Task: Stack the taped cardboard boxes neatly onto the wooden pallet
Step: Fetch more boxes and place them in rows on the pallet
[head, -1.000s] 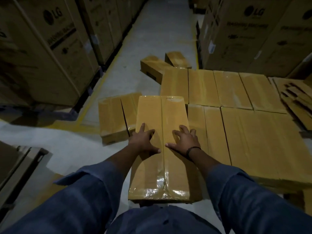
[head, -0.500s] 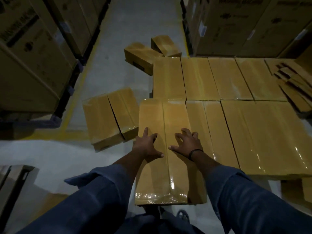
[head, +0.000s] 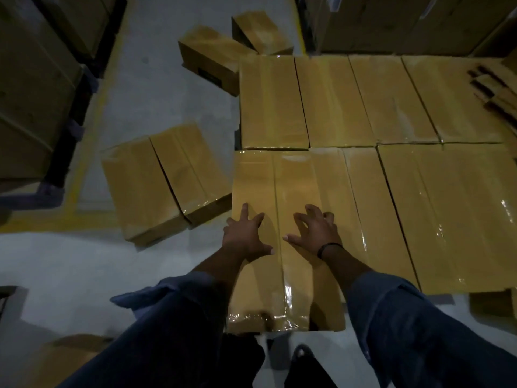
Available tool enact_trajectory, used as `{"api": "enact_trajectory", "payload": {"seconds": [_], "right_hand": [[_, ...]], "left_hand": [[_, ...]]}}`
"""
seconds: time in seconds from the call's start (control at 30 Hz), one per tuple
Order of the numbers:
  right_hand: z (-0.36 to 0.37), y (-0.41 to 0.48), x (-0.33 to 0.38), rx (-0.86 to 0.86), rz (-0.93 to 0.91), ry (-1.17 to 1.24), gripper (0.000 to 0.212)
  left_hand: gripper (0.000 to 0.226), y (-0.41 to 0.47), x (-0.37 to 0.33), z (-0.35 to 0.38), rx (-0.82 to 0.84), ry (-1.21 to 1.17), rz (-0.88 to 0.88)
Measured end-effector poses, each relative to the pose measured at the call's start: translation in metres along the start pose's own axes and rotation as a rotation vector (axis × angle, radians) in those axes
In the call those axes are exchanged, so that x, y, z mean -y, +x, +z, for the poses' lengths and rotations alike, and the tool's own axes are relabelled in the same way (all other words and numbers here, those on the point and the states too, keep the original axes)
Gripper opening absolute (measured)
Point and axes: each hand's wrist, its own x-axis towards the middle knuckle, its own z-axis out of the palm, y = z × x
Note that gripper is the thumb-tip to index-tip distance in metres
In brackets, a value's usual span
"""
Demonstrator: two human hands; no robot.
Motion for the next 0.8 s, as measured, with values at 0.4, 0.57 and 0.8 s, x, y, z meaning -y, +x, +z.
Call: {"api": "enact_trajectory", "payload": {"seconds": [0.4, 0.57, 0.8], "right_hand": [[0.064, 0.080, -0.032, -0.035, -0.022, -0.004, 0.083], [0.074, 0.078, -0.031, -0.038, -0.018, -0.104, 0.078], [0.062, 0.013, -0.021, 0.038, -0.031, -0.240, 0.076]], "left_hand": [[0.111, 0.084, 0.018, 0.063, -0.075, -0.015, 0.003], [0.112, 0.085, 0.020, 0.076, -0.103, -0.025, 0.000], [0.114, 0.017, 0.002, 0.082, 0.020, -0.104, -0.081]]}}
